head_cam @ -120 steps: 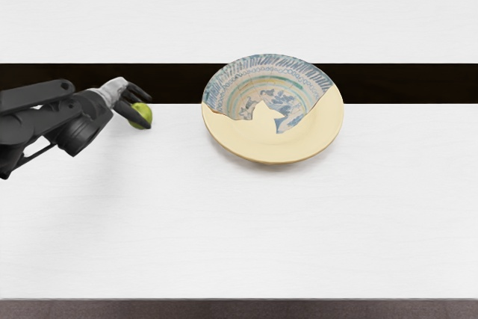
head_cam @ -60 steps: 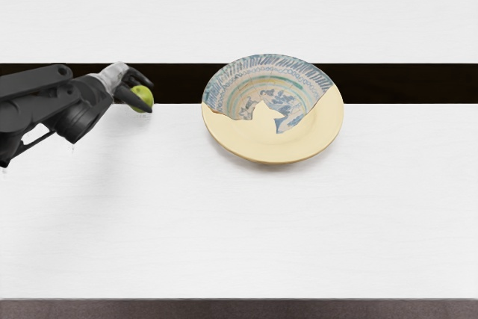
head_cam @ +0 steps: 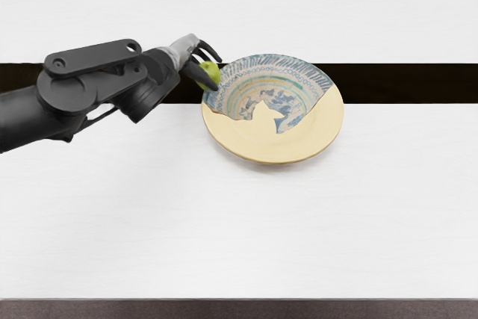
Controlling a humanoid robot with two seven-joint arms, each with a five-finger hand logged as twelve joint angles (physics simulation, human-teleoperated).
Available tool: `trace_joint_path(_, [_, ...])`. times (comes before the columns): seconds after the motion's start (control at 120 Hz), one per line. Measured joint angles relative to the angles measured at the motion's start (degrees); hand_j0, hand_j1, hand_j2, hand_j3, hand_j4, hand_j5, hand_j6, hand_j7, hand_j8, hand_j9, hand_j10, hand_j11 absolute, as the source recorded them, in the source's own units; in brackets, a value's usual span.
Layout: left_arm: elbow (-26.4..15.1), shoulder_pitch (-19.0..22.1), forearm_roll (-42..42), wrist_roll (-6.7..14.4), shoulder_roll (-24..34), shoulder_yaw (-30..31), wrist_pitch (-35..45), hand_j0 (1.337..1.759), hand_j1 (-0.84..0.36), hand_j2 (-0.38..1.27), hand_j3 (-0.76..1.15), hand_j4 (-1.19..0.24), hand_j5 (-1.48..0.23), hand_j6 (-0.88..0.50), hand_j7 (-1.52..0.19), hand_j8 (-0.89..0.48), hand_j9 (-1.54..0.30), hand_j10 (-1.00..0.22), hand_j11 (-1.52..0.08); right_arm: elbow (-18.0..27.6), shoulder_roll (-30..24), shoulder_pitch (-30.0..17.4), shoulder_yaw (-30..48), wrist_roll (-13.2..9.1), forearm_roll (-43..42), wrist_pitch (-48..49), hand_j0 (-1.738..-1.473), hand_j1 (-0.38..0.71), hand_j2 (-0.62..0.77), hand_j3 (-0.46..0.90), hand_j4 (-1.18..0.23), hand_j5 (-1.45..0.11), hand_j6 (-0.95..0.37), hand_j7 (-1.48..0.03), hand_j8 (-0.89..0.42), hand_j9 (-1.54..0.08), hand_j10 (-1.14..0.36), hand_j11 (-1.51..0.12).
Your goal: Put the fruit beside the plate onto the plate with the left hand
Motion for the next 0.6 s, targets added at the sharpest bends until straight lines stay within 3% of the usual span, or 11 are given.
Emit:
trace_joint_path(0.042, [0.4, 0.04, 0.08, 0.02, -0.97, -0.02, 0.03, 1.658, -0.32, 0.27, 0.0, -0.6, -0.83, -0.47, -0.81, -0.44, -0.8, -0.59, -0.8, -0.01, 0.0, 0.0, 0.0, 0.0, 0.0, 0.0, -1.658, -0.35, 0.0, 0.0, 0.0, 0.0, 0.0, 0.0, 0.0, 0.0, 0.0, 0.0])
trace_joint_path(0.133, [1.0, 0.33, 0.06, -0.02, -2.84, -0.47, 0.23, 1.658, -0.32, 0.35, 0.0, -0.59, -0.83, -0.49, -0.81, -0.45, -0.79, -0.59, -0.79, 0.0, 0.0, 0.0, 0.0, 0.0, 0.0, 0.0, -1.658, -0.35, 0.0, 0.0, 0.0, 0.0, 0.0, 0.0, 0.0, 0.0, 0.0, 0.0])
trace_joint_path(0.308, [1.49, 0.44, 0.16, -0.08, -4.88, -0.81, 0.83, 1.658, -0.31, 0.33, 0.0, -0.57, -0.78, -0.5, -0.77, -0.47, -0.76, -0.58, -0.76, 0.0, 0.0, 0.0, 0.0, 0.0, 0.0, 0.0, -1.658, -0.35, 0.0, 0.0, 0.0, 0.0, 0.0, 0.0, 0.0, 0.0, 0.0, 0.0])
trace_joint_path(0.4, [4.35, 0.44, 0.14, -0.13, -8.17, -0.96, 1.01, 1.658, -0.17, 0.23, 0.0, -0.45, -0.61, -0.4, -0.6, -0.39, -0.6, -0.45, -0.6, 0.0, 0.0, 0.0, 0.0, 0.0, 0.0, 0.0, -1.658, -0.35, 0.0, 0.0, 0.0, 0.0, 0.0, 0.0, 0.0, 0.0, 0.0, 0.0])
trace_joint_path(0.6, [7.31, 0.35, -0.06, -0.26, -6.31, -2.16, 1.12, 1.658, 0.11, 0.09, 0.0, -0.2, -0.27, -0.19, -0.27, -0.18, -0.27, -0.21, -0.27, 0.0, 0.0, 0.0, 0.0, 0.0, 0.0, 0.0, -1.658, -0.35, 0.0, 0.0, 0.0, 0.0, 0.0, 0.0, 0.0, 0.0, 0.0, 0.0])
